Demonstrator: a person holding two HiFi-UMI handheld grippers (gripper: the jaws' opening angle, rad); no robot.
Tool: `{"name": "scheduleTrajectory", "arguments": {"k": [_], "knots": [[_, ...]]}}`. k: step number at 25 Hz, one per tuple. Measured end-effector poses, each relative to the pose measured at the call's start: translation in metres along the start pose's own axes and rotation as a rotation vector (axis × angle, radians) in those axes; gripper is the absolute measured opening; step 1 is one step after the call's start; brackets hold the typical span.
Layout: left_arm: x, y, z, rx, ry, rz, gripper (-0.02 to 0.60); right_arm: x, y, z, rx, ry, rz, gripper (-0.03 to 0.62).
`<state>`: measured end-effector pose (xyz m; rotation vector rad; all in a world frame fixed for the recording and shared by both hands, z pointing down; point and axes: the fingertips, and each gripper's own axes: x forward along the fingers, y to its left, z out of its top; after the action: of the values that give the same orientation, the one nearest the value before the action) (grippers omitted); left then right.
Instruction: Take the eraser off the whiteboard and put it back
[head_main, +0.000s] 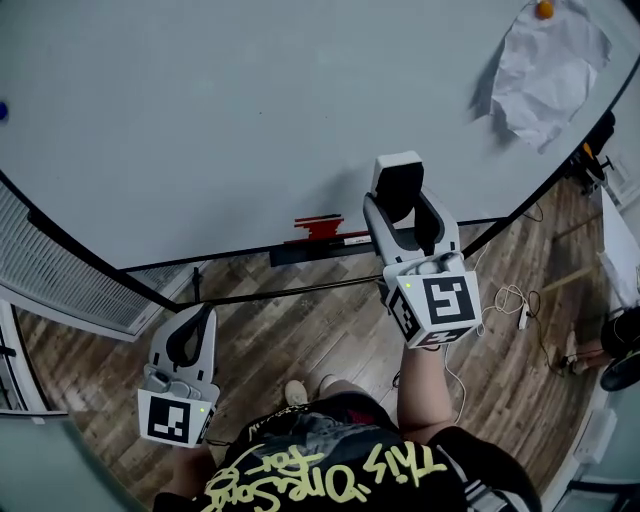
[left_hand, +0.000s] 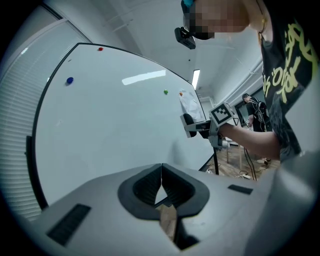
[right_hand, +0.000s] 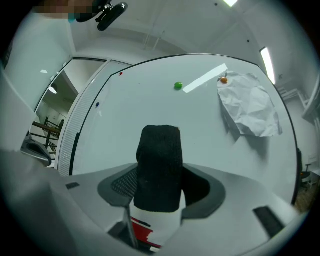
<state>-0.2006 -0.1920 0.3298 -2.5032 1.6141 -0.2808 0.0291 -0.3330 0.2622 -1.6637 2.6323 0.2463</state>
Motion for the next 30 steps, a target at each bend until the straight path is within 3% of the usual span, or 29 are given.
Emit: {"name": "scheduleTrajectory", "arguments": {"k": [5, 11, 19, 23, 30], "knots": [[-0.007, 0.005, -0.002, 0.032, -0.007, 0.022, 0.008, 0.019, -0.004, 0.003, -0.012, 0.003, -0.006, 0.245], [-0.012, 0.011, -0.003, 0.003, 0.011, 0.065, 0.008, 0.037, -0.007, 0.000, -0.021, 0.019, -0.010, 0.245], [-0.009, 0.013, -0.002, 0.031, 0.007, 0.066, 0.008, 0.055, -0.009, -0.005, -0.034, 0.041, -0.016, 0.245], [-0.007, 0.013, -0.004, -0.037, 0.023, 0.089, 0.008, 0.060, -0.012, -0.008, -0.039, 0.051, -0.026, 0.245], [-0.009, 0.018, -0.004, -0.009, 0.018, 0.096, 0.008, 0.068, -0.015, -0.012, -0.045, 0.072, -0.048, 0.245]]}}
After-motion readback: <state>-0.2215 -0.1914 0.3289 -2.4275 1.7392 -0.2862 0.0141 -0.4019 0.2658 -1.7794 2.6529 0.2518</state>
